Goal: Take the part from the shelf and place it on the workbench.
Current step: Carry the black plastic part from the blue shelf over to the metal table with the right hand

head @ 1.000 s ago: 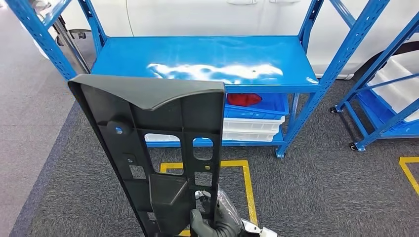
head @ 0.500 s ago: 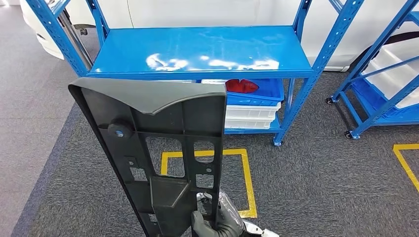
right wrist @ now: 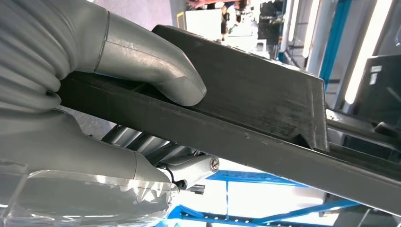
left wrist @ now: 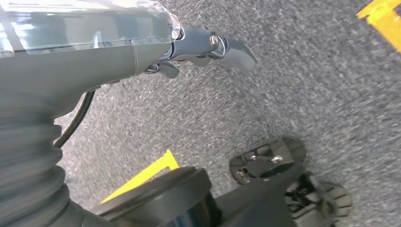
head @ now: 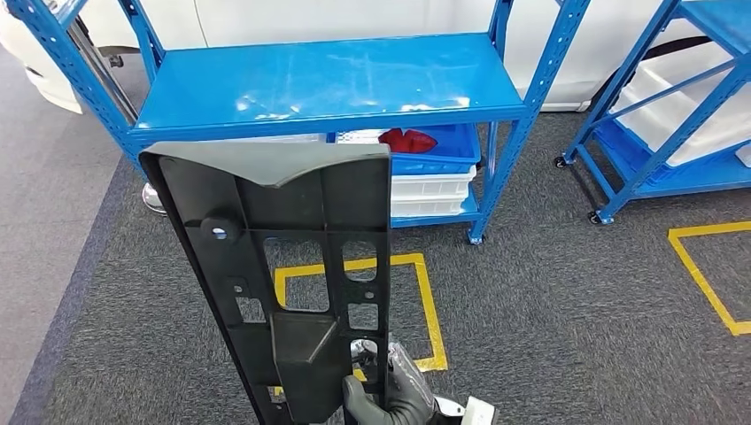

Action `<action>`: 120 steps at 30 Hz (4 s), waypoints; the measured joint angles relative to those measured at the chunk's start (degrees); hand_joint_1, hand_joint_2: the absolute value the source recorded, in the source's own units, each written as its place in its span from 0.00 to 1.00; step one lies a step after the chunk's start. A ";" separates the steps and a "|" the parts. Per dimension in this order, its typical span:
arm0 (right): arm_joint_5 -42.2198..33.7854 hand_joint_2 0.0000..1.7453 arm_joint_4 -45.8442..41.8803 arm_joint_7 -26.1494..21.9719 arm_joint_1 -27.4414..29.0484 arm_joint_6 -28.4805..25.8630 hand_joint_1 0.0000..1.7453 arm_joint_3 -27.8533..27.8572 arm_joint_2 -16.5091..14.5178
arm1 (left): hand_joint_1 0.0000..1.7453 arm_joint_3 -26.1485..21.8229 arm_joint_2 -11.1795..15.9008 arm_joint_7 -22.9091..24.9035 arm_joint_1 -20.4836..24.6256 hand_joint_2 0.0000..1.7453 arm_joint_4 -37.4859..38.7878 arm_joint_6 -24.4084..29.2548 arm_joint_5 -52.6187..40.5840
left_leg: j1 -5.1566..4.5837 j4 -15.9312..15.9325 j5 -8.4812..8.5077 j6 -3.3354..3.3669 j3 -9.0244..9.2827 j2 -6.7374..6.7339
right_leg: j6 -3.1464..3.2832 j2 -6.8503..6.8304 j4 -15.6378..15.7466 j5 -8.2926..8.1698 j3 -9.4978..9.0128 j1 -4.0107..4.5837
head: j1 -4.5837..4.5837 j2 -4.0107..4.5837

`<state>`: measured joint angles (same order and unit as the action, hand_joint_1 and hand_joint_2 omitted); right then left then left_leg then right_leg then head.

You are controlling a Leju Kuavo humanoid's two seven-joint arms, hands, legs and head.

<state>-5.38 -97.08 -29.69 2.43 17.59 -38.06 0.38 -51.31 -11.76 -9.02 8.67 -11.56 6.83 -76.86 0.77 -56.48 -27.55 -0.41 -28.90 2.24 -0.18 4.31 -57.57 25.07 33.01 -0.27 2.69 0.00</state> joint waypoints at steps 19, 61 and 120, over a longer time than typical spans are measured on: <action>-0.40 1.00 0.29 0.03 3.02 -2.16 1.00 3.27 0.59 | 0.00 0.27 0.11 -0.34 -0.65 1.00 0.00 0.31 0.49 | -0.04 -7.75 -4.67 -1.47 -4.10 -4.12 | 1.84 -4.81 -0.07 0.87 -0.21 -0.16 | 0.00 0.00; 0.43 1.00 -2.20 0.15 6.89 -4.95 1.00 6.42 1.24 | 0.00 0.72 0.10 1.34 -0.89 1.00 0.00 0.08 -1.19 | 0.08 -0.65 -0.73 0.13 -0.63 0.81 | 0.32 3.25 -0.78 -0.43 1.84 -0.21 | 0.01 -0.01; 0.26 1.00 -2.34 -1.21 7.50 -5.85 1.00 6.50 1.66 | 0.00 1.30 0.14 0.40 -1.41 1.00 0.01 0.22 -0.84 | 0.39 -1.75 -1.15 -0.58 -1.23 1.80 | 1.00 2.20 -1.11 0.70 1.20 0.10 | -0.02 -0.01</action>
<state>-5.13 -99.43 -30.90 9.93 11.74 -31.56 2.04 -50.02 -11.62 -8.62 7.26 -11.55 7.05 -77.70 1.16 -58.23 -28.70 -0.99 -30.13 4.04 0.83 6.52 -58.68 25.76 34.21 -0.17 2.68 -0.01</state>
